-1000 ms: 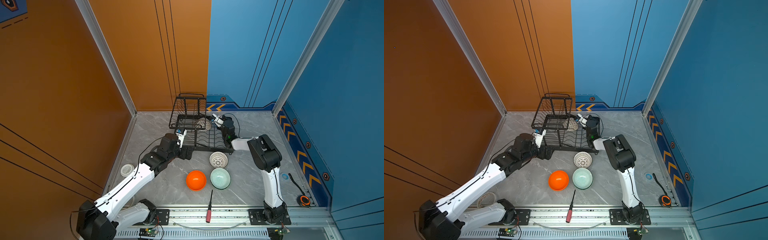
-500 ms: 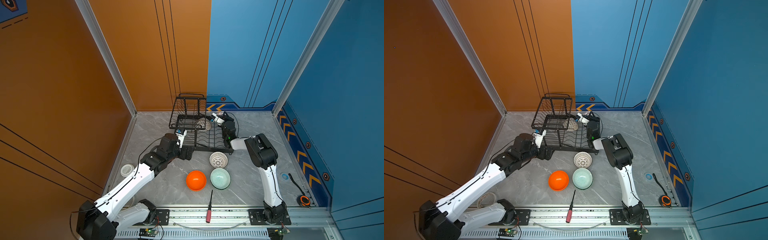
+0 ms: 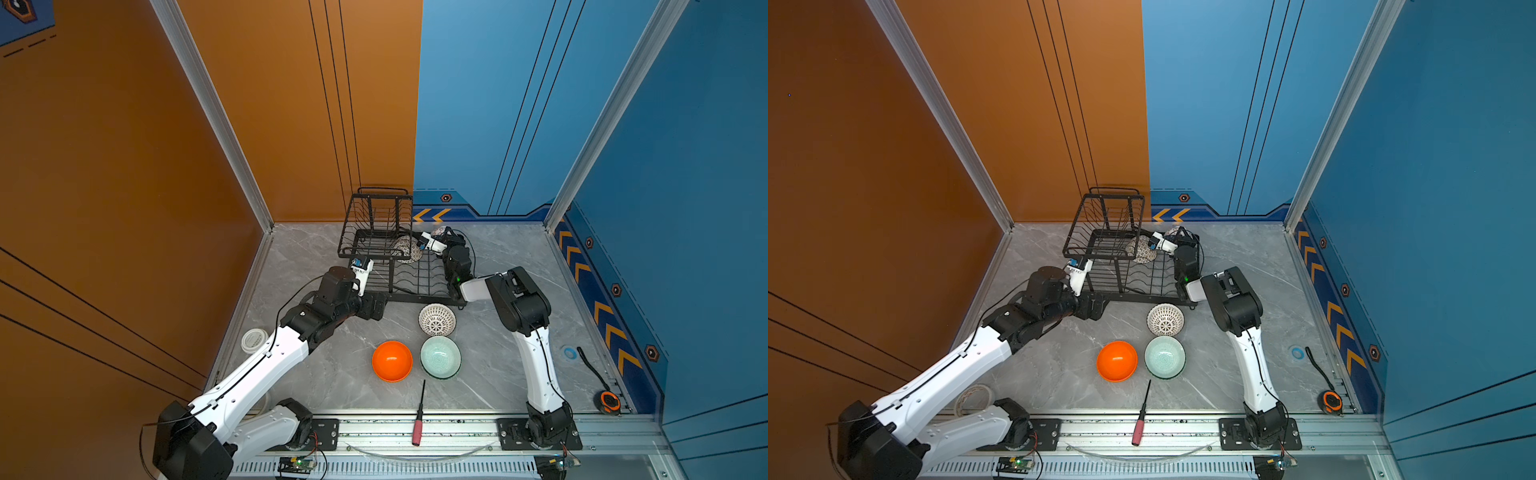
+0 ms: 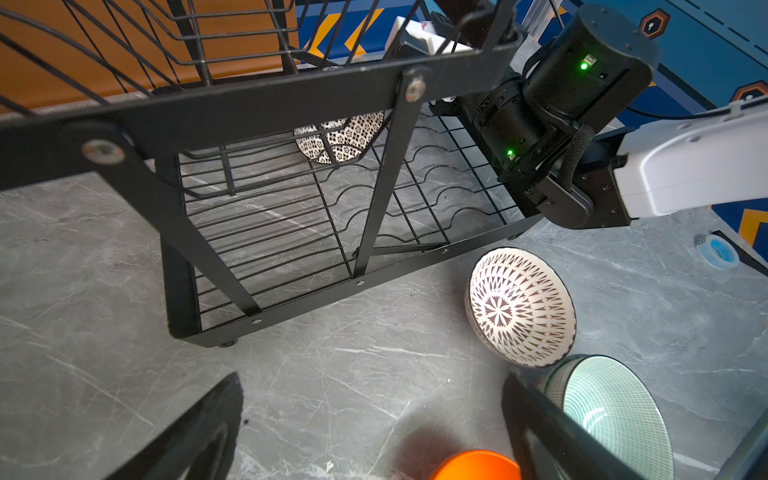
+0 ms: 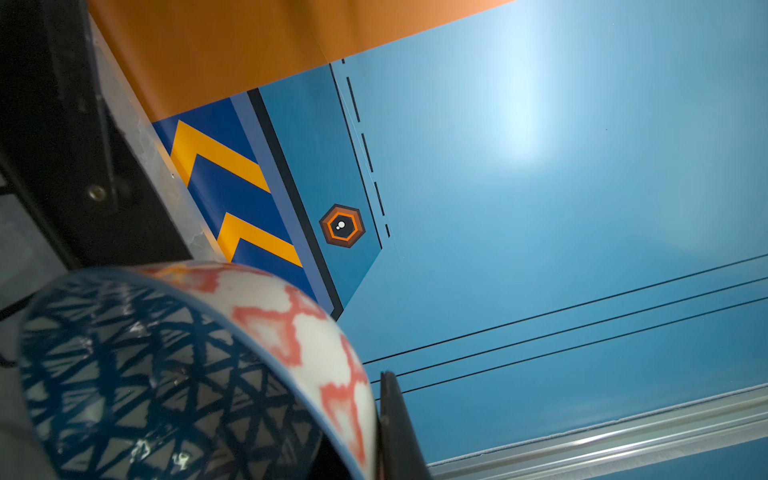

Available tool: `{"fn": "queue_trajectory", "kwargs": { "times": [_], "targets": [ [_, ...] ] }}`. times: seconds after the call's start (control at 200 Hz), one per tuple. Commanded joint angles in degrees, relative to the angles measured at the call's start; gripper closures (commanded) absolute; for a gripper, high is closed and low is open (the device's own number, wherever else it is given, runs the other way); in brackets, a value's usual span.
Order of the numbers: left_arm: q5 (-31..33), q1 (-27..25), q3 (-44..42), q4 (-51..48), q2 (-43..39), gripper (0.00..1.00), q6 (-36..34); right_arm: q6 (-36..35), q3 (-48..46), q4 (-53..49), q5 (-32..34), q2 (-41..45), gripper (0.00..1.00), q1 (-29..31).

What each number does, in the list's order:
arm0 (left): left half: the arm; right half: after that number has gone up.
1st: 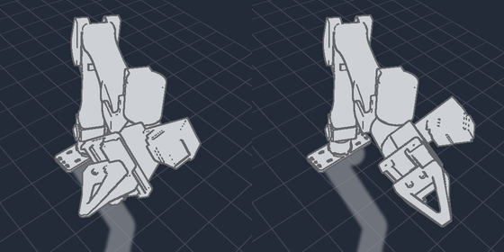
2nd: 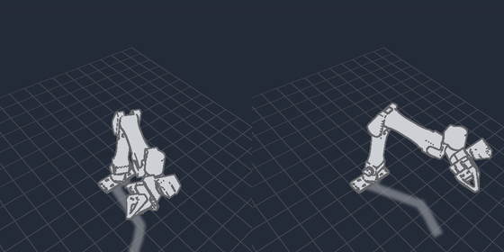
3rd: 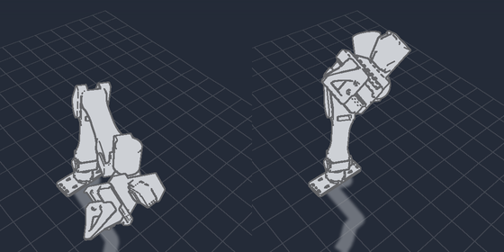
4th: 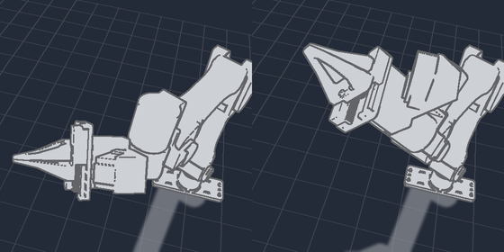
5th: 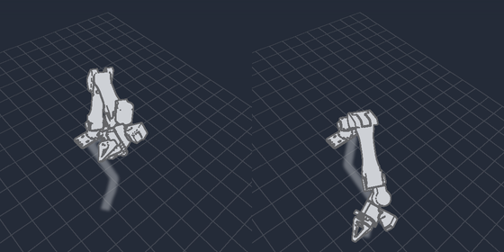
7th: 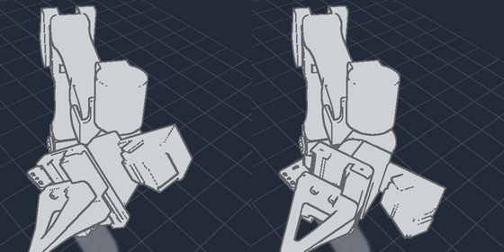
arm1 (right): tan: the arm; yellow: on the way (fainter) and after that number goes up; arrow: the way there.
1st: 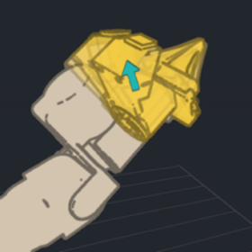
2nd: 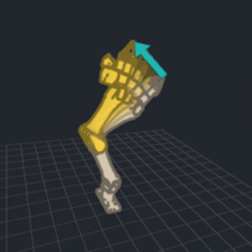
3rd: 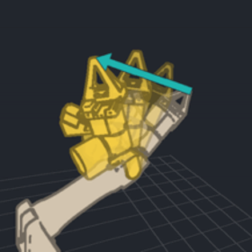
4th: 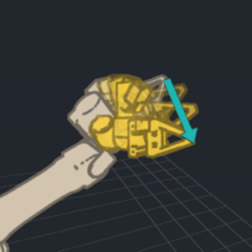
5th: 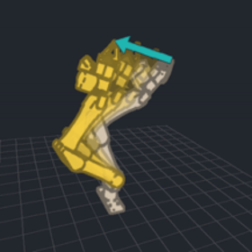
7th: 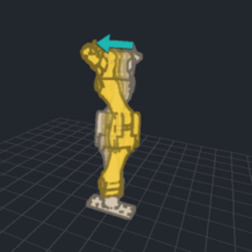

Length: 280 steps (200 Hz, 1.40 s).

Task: Load the bowls into the dish rack
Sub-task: 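Lower the blue bowl on edge into the rack slots with the right gripper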

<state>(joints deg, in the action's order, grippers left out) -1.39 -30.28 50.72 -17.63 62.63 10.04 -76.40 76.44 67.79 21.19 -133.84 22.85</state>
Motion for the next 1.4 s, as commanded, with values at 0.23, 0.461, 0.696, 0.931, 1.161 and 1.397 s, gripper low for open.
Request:
{"fn": "queue_trajectory", "kwargs": {
  "times": [0.23, 0.461, 0.696, 0.931, 1.161, 1.397],
  "targets": [
    [-1.59, 1.02, -1.11, -0.67, -0.74, 0.02, -0.38, -0.11, -0.43, 4.54, -1.2, 0.0, 1.0, 0.35],
    [-2.03, 1.65, -1.94, -0.32, -1.27, 0.02, -0.29, 1.12, -1.65, 2.67, -1.91, 0.39, 1.0, 0.62],
    [-2.3, 2.03, -2.55, -0.28, -1.71, 0.02, -0.11, 5.2, -2.08, -2.12, -3.14, 2.09, 1.0, 0.62],
    [-2.66, 2.33, -3.01, -0.15, -2.03, 0.02, -0.02, 8.61, -1.21, -7.01, -4.14, 3.21, 1.0, 0.31],
    [-2.85, 2.58, -3.2, 0.03, -2.16, 0.02, -0.02, 8.51, -0.68, -7.54, -3.62, 2.88, 0.93, 0.35],
    [-3.15, 2.68, -3.12, 0.05, -2.25, 0.02, -0.02, 9.18, -0.6, -6.0, -2.18, 3.05, 0.83, 0.26]
  ]
}}
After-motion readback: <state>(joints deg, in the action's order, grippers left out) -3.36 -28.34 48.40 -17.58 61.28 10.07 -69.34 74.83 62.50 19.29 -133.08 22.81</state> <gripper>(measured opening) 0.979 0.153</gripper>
